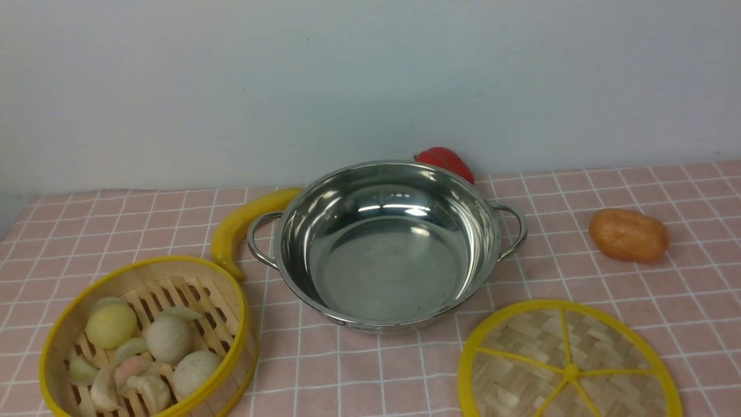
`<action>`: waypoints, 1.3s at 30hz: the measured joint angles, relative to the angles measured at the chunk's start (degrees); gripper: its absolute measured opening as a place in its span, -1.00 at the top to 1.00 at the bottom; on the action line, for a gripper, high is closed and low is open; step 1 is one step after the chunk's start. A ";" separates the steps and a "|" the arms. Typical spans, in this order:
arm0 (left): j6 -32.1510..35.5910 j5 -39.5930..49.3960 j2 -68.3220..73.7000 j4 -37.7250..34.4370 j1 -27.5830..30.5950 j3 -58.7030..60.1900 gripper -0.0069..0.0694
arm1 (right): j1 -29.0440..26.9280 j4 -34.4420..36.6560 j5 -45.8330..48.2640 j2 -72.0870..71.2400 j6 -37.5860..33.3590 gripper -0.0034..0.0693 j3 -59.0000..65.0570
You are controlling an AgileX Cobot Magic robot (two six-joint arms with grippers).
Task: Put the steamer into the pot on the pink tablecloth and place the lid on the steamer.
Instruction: 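Grasp the rim of the steamer basket holding the buns with the left gripper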
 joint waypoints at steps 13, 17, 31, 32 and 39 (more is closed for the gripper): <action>2.00 75.29 27.90 9.05 0.00 -20.38 0.18 | 2.05 -45.39 57.77 25.18 21.72 0.25 -19.04; 2.00 79.61 34.84 8.79 0.00 -20.38 0.18 | 8.19 -41.22 67.92 31.68 14.61 0.25 -19.04; 1.55 72.81 54.41 8.83 0.76 -20.38 0.18 | 24.50 -21.21 83.74 51.21 -11.84 0.25 -19.04; 1.55 71.72 56.15 8.61 1.54 -20.38 0.18 | 24.54 -20.91 83.80 51.83 -12.27 0.25 -19.04; 4.30 64.46 68.88 4.92 13.09 -20.38 0.18 | 24.54 -19.66 84.00 52.47 -13.05 0.25 -19.04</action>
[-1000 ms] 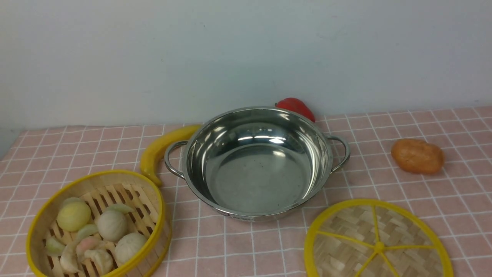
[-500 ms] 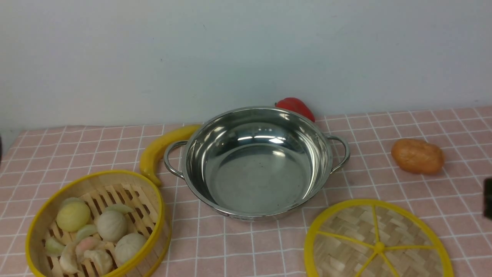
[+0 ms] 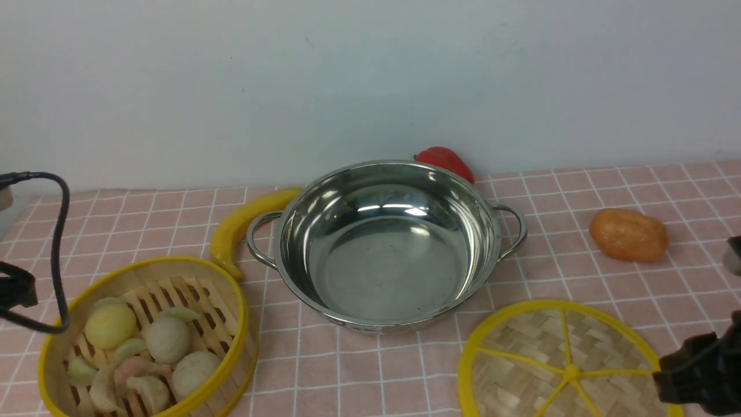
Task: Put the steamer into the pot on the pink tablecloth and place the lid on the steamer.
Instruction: 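Grasp the rim of the steamer basket holding the buns with the left gripper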
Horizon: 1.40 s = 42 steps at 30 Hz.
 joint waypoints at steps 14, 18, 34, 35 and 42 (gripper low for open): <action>24.65 -10.80 16.58 -20.76 9.82 0.00 0.18 | 0.00 1.13 0.05 0.00 -1.54 0.25 0.00; 24.81 -13.25 20.58 -20.57 9.82 0.00 0.18 | 0.00 1.29 0.05 0.00 -2.37 0.25 0.00; 24.84 -18.40 28.50 -21.77 9.77 -0.31 0.72 | 0.00 5.00 0.05 0.00 -2.82 0.25 0.00; 23.69 -18.36 28.25 -21.44 9.77 -0.36 0.74 | 0.00 5.25 0.05 0.00 -2.82 0.25 0.00; 17.74 -13.84 25.12 -11.13 9.82 -2.37 0.74 | 0.00 5.58 0.47 0.00 -2.94 0.25 0.00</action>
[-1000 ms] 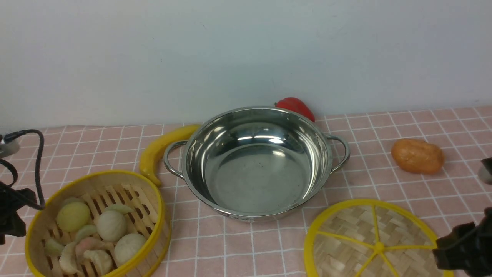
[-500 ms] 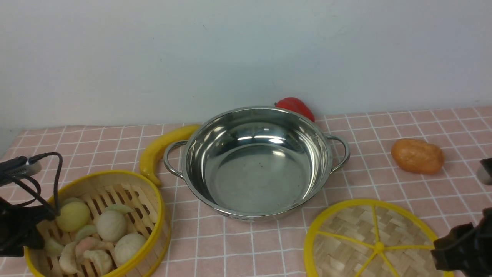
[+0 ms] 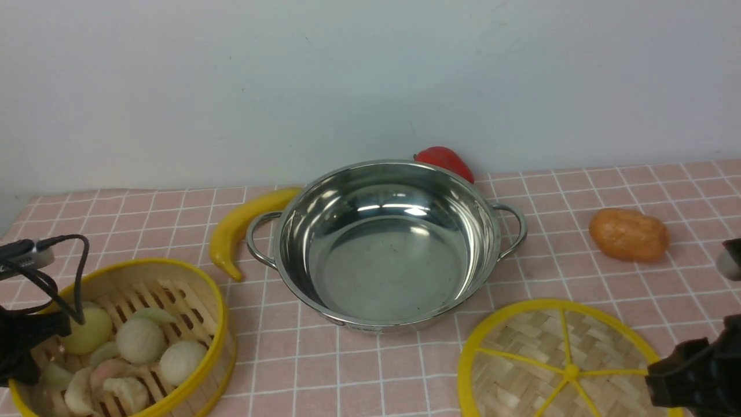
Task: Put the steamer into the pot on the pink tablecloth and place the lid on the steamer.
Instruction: 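Grasp the rim of the steamer basket holding the buns with the left gripper, then place the bamboo steamer basket with dumplings into the steel pot with the left gripper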
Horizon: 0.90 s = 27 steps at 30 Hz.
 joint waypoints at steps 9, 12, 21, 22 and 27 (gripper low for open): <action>-1.56 16.69 -4.69 2.67 -2.75 -19.95 0.74 | 0.00 1.06 1.43 0.00 0.00 0.25 -0.06; 1.31 19.20 -3.88 -1.16 -8.23 -26.59 0.74 | 0.00 2.05 1.38 0.00 0.00 0.25 -0.06; -0.22 21.84 9.92 -4.74 -31.85 -46.29 0.74 | 0.00 5.71 1.28 0.00 0.00 0.25 -0.06; -0.70 22.08 11.74 -4.34 -33.43 -48.02 0.74 | 0.00 5.77 1.28 0.00 0.00 0.25 -0.06; -2.16 23.60 21.44 -1.86 -39.33 -56.33 0.74 | 0.00 5.83 1.28 0.00 0.00 0.25 -0.06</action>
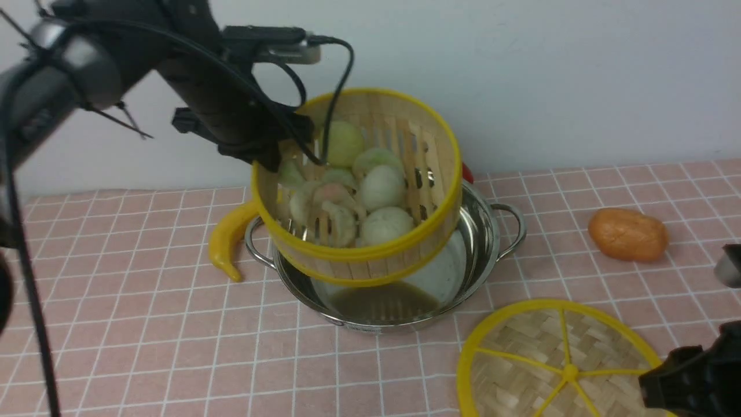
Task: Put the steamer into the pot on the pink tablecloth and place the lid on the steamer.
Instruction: 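Place the bamboo steamer basket with dumplings into the steel pot with the left gripper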
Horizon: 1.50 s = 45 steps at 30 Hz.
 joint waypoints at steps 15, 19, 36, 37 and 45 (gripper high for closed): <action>-0.28 0.35 13.09 0.58 -1.22 -4.70 0.74 | 0.00 0.11 0.00 0.00 -0.05 0.25 0.00; 0.07 -0.94 14.12 0.58 -1.22 -4.70 0.74 | 0.00 0.16 0.00 0.00 -0.05 0.25 0.00; 0.60 -1.70 14.23 -1.01 -1.22 -4.87 0.49 | 0.00 0.32 0.00 0.00 -0.11 0.25 0.00; 0.60 -1.57 14.23 -1.29 -1.22 -4.99 0.44 | 0.00 0.32 0.00 0.00 -0.11 0.25 0.00; 0.60 -0.58 13.49 -1.85 -1.22 -6.04 -0.07 | 0.00 0.32 0.11 0.00 -0.11 0.25 0.00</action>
